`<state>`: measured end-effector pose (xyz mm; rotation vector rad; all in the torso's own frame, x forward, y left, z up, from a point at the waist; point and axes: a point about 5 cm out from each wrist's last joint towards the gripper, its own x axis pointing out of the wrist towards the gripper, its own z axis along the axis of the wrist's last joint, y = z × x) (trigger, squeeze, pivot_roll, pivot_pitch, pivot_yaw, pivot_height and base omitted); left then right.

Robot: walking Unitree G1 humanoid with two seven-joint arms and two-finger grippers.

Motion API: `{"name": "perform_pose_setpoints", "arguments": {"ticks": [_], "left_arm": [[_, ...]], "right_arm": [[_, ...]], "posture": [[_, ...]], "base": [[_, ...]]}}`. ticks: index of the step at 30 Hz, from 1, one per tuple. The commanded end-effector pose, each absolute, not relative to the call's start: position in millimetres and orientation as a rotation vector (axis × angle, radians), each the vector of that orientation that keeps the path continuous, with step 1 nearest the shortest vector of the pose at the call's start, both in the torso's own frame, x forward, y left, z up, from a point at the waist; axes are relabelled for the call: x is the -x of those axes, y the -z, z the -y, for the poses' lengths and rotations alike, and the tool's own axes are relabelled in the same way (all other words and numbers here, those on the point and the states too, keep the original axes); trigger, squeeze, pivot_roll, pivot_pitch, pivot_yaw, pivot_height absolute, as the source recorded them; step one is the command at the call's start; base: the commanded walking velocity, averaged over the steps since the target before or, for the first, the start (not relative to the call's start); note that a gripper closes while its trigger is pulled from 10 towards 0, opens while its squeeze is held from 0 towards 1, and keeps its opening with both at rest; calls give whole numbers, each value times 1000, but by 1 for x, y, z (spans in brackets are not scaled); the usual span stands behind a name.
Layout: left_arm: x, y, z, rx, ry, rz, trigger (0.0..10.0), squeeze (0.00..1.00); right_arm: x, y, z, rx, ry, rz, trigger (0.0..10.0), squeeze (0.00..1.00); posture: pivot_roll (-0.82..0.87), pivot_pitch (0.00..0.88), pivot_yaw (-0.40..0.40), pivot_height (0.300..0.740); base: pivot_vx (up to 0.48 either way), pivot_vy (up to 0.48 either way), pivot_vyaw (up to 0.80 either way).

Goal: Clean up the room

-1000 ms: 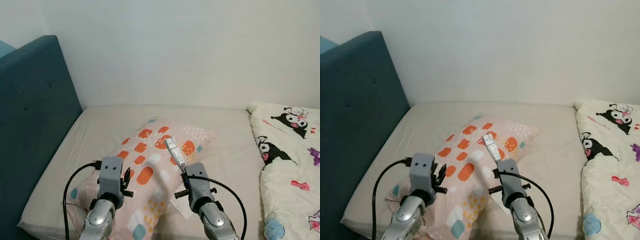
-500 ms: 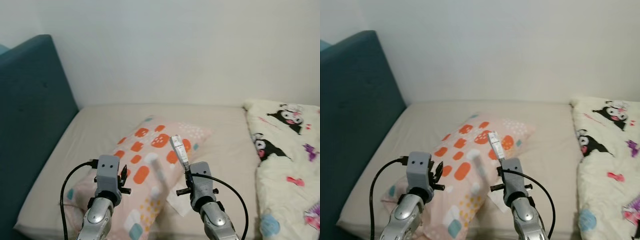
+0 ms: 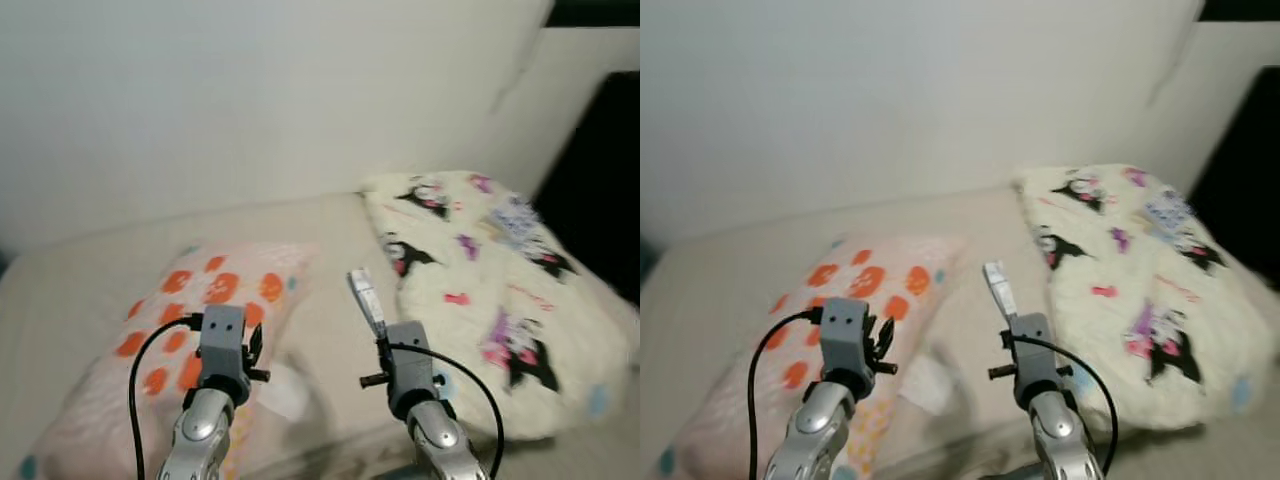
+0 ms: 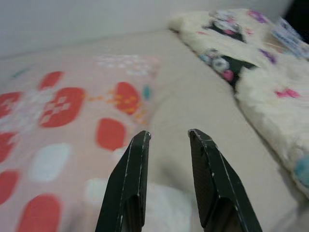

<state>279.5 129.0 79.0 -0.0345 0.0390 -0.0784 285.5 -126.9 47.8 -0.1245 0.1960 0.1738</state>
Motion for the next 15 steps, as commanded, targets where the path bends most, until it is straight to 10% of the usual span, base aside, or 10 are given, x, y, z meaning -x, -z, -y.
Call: {"name": "perform_pose_setpoints", "arguments": {"ticks": [1, 15], "left_arm": [[-278, -76, -128, 31, 84, -52, 10000, 0], [-278, -76, -129, 27, 79, -47, 10000, 0]], "right_arm": [[-283, -45, 129, 116, -170, -206, 10000, 0], [-284, -45, 128, 121, -175, -201, 10000, 0]], "posture": [[-27, 69, -29, 739], [-22, 63, -31, 739]], "base": [[0, 0, -800], [0, 0, -800]]}}
